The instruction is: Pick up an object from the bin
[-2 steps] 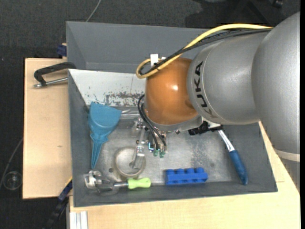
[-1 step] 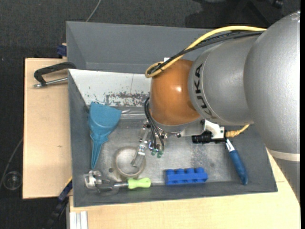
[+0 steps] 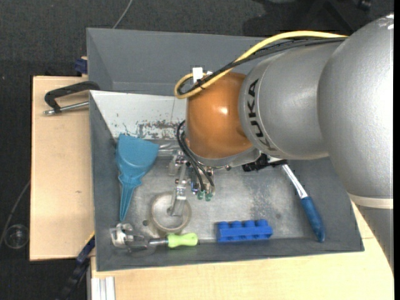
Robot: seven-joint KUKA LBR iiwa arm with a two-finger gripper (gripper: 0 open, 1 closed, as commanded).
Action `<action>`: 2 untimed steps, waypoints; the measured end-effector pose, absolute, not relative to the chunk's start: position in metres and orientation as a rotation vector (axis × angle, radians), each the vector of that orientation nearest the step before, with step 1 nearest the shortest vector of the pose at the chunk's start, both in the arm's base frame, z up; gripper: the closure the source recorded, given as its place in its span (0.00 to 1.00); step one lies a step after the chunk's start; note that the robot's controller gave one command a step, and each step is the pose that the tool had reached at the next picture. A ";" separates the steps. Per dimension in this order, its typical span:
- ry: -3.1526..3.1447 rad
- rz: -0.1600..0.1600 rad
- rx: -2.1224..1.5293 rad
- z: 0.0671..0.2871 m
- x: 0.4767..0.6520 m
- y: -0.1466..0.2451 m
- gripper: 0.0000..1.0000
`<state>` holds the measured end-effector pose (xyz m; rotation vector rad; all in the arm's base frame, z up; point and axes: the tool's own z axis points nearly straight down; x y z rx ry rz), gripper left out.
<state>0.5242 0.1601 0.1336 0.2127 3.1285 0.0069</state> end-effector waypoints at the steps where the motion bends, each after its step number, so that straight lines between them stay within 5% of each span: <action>1: 3.120 0.006 -0.350 0.151 0.532 0.181 0.00; 2: 3.078 0.008 -0.557 0.112 0.522 0.176 0.00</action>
Offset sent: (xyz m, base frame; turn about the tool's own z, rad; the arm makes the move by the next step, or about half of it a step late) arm -0.0154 0.0096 -0.0580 -0.4583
